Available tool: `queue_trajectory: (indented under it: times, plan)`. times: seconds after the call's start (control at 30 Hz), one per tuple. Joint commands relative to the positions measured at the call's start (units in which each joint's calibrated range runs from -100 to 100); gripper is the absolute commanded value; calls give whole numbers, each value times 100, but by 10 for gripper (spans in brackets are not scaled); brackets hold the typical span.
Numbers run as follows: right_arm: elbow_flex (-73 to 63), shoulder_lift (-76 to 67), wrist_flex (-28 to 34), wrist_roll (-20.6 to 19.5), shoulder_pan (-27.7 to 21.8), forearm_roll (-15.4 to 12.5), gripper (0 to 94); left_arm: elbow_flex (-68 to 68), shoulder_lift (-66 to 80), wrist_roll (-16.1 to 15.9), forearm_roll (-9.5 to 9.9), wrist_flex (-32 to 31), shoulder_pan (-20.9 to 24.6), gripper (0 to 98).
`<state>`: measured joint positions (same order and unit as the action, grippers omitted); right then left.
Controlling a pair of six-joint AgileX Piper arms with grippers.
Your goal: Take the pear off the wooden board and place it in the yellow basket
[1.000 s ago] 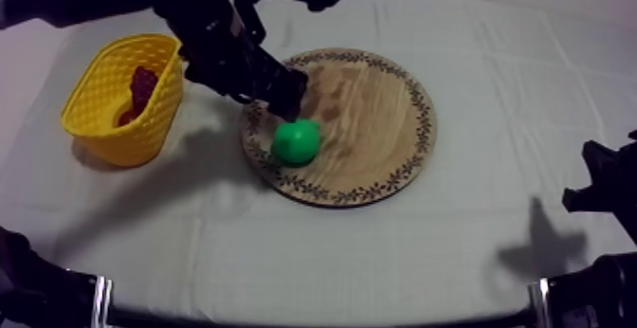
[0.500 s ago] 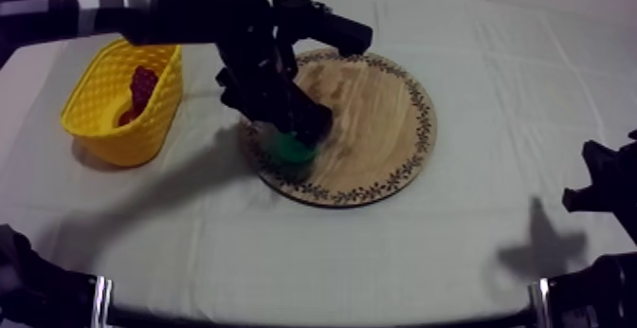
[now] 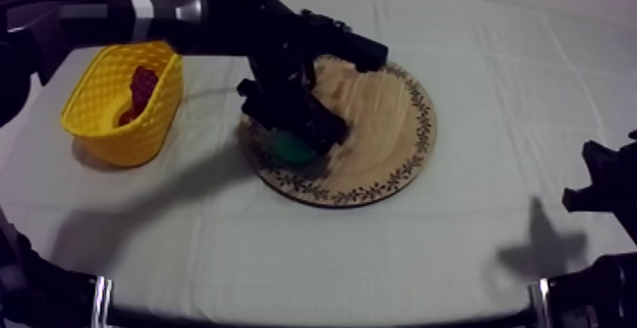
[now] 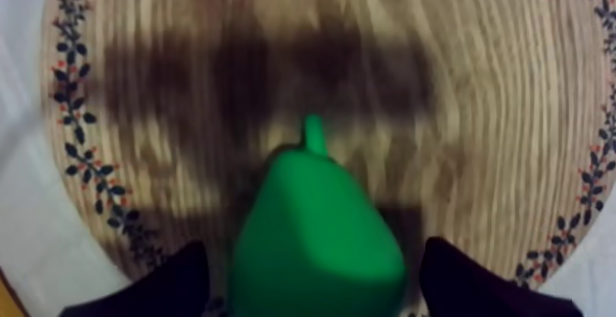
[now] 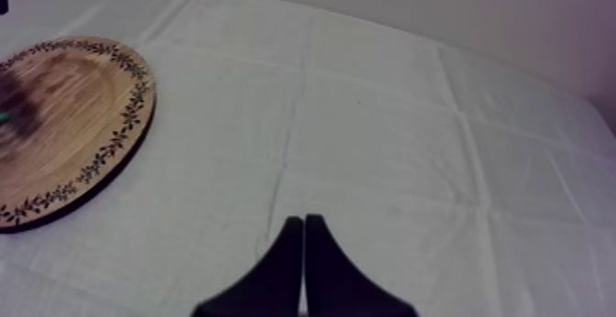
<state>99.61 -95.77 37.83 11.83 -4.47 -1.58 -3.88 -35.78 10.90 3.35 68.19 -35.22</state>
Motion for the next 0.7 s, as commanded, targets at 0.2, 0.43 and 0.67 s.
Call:
queue_trajectory:
  times: [0.2,0.43,0.67]
  plan:
    - [5,1,-1,-3,3,-1,5,165,-219,16,20,61,0,737]
    - [5,1,-1,-3,3,-1,5,236,-267,-26,23,101,-13,597]
    - [5,1,-1,-3,3,-1,5,150,-57,-37,99,39,-12,543]
